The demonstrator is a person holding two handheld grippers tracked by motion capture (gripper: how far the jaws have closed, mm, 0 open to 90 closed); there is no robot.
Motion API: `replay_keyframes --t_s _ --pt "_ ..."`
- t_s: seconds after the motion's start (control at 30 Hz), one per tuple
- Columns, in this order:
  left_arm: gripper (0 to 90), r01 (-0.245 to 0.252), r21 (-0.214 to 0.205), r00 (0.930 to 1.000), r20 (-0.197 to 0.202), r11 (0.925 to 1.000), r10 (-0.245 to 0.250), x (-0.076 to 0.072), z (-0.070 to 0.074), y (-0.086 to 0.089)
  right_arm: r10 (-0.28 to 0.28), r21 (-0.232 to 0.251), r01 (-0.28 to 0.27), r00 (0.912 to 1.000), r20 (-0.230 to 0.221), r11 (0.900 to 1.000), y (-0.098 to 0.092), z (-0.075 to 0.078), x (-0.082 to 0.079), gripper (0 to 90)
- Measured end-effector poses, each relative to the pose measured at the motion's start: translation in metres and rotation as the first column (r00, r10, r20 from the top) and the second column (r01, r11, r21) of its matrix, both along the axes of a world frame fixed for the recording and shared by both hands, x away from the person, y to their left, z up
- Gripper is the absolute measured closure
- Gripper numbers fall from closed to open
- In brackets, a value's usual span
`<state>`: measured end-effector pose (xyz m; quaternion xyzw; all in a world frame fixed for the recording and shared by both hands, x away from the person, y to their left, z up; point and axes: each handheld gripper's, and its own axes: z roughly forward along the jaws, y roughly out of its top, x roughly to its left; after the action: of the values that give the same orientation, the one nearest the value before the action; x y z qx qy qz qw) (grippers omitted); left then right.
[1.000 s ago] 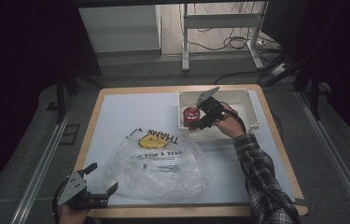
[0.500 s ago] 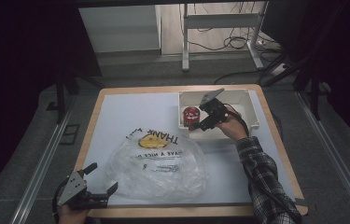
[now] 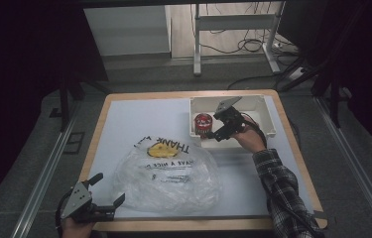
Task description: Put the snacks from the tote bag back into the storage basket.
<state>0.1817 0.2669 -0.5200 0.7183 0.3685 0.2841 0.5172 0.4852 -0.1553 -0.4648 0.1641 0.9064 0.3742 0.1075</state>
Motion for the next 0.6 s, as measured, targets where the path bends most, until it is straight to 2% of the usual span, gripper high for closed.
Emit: replay_keyframes --t_s 0.6 --pt "0.0 0.001 -0.003 1.0000 0.005 1.0000 -0.001 -0.0008 0.0005 0.0003 -0.021 0.023 0.021 0.9997 -0.013 0.9995 -0.0082 -0.0030 -0.0075 9.1"
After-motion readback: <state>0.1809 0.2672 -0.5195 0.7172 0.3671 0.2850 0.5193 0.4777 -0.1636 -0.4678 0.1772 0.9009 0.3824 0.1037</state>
